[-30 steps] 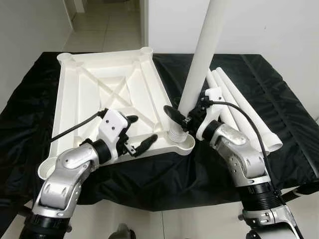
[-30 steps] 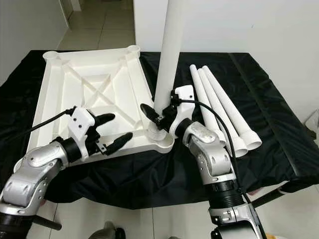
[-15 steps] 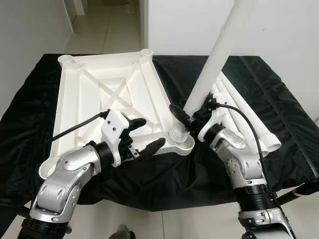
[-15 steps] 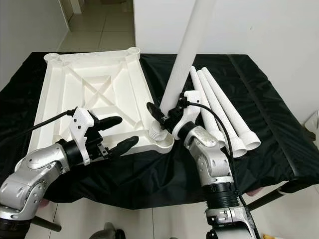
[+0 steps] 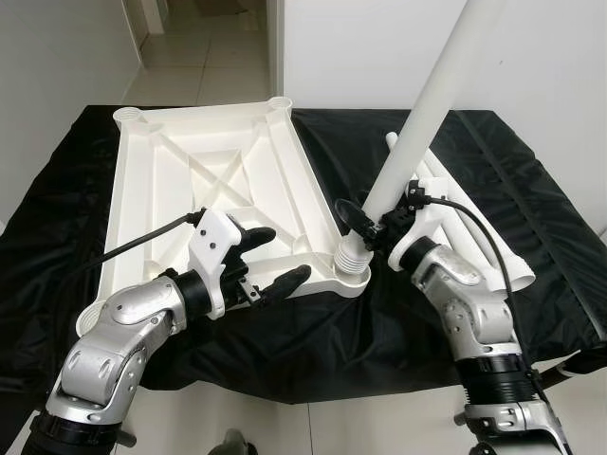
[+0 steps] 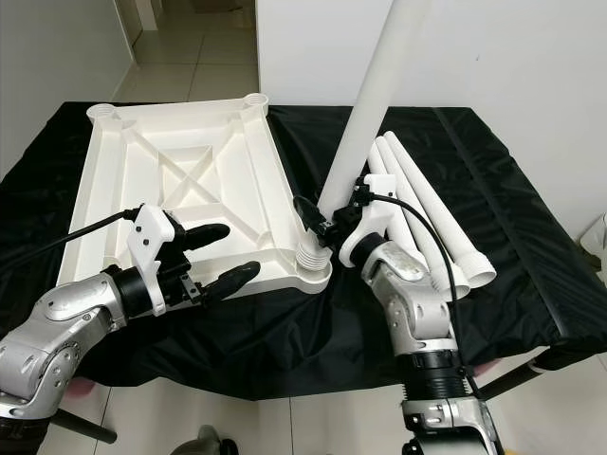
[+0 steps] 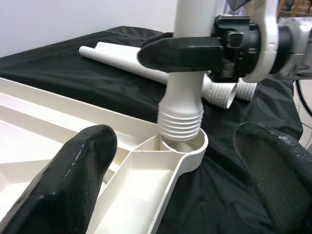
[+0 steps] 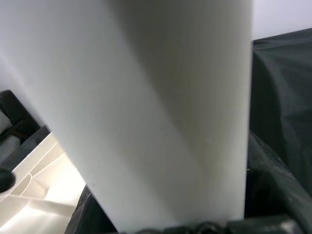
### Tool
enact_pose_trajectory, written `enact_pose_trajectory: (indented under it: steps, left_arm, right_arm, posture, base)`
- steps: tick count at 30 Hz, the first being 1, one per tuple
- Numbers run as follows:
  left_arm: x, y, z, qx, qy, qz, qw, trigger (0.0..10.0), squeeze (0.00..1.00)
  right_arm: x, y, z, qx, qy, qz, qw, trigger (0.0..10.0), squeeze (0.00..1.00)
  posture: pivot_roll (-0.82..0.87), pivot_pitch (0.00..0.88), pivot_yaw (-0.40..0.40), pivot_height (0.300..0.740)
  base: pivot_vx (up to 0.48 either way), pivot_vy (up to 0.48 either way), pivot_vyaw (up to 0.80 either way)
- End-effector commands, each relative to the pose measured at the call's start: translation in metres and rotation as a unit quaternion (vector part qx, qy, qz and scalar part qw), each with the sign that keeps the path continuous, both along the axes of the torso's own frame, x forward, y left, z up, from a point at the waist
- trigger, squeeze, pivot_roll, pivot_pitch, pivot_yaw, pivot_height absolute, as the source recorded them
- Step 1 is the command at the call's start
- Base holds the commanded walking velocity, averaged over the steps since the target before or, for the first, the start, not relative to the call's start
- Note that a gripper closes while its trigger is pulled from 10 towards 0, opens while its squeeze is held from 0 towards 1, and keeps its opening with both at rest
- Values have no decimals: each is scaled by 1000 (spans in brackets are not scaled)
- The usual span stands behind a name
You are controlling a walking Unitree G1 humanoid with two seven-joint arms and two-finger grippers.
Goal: Building children table
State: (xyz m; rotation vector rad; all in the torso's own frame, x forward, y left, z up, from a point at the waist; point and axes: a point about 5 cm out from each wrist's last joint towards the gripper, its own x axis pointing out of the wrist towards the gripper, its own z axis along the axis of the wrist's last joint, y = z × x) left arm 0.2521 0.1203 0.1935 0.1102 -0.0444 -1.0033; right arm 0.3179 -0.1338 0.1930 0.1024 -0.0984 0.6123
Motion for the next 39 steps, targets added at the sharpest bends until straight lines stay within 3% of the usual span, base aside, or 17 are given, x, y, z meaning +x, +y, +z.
enact_pose_trajectory:
  steps: [1,9,16,22,27,39]
  left_arm:
    - [-3,0,1,3,1,-22,1000,10000,0]
    - [-1,-3,1,1,2,-26,1000,10000,0]
    - [1,-2,2,1,0,-23,1000,10000,0]
    - [1,-1,3,2,-3,-21,1000,10000,0]
    - [1,0,3,3,-5,-16,1000,10000,0]
    - [0,-1,2,4,-3,-23,1000,10000,0]
  right_arm:
    - [-4,-1,1,-1,4,11,1000,10000,0]
    - [-12,1,-1,-45,-2,39,998,10000,0]
    - [-19,16,-7,-89,-15,85,992,10000,0]
    - [-17,17,-10,-98,-21,81,992,10000,0]
    - [-7,7,-21,-93,4,36,995,10000,0]
    - [-5,-7,-28,-117,7,10,993,10000,0]
  posture:
    - [5,45,2,740]
    - [-5,46,2,740]
    - [-4,39,-4,740]
    - [0,32,-10,740]
    - [2,28,-14,740]
    - [-9,26,-11,740]
  base:
    - [0,0,0]
    - [0,0,0]
    - [0,0,0]
    - [0,0,0]
    - [0,0,0]
    - [0,0,0]
